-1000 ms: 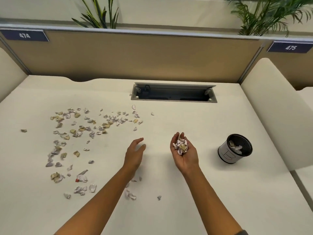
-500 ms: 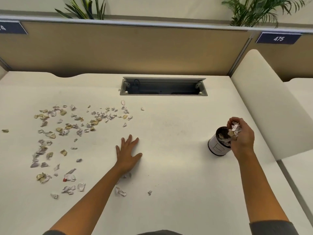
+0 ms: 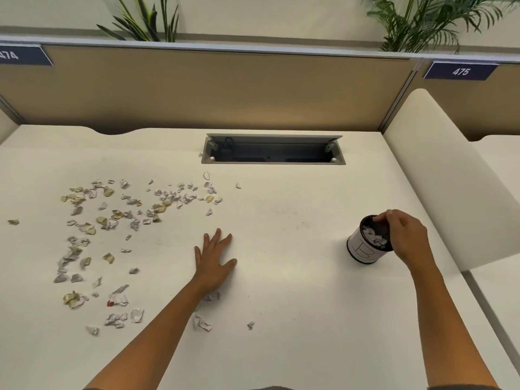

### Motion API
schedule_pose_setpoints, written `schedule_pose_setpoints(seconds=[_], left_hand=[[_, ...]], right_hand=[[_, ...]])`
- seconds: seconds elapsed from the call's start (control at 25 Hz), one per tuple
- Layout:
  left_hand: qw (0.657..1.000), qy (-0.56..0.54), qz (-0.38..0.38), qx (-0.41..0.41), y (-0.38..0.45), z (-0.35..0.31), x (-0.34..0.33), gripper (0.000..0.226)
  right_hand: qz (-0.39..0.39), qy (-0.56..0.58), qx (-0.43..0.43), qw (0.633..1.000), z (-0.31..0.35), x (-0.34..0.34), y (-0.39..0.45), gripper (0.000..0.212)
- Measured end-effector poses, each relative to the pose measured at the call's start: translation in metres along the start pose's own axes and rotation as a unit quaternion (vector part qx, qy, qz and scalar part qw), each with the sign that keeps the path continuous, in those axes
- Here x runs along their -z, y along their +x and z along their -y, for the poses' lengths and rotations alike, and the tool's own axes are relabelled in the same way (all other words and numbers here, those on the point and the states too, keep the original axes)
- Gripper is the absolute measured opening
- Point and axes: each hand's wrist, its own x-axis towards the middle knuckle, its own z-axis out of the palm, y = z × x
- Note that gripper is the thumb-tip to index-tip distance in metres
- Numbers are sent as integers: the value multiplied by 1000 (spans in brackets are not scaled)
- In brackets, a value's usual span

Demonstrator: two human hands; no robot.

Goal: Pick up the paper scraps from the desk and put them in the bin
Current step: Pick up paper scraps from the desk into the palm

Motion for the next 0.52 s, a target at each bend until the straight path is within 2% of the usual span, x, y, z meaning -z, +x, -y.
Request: schedule_pose_setpoints(seconds=[0.08, 0.24, 0.36, 0.52], left_hand=[[1000, 3, 2, 3, -1, -1, 2, 63], [999, 37, 12, 3, -3, -5, 6, 62], [1000, -2, 0, -11, -3, -3, 24, 56], [992, -47, -115, 31, -2, 19, 67, 51]], right_hand=[[-4, -44, 38, 998, 7, -5, -5, 34], [-23, 26, 73, 997, 37, -39, -16, 32], [56, 49, 100, 992, 58, -86, -26, 29], [131, 64, 102, 984, 79, -165, -39, 17]])
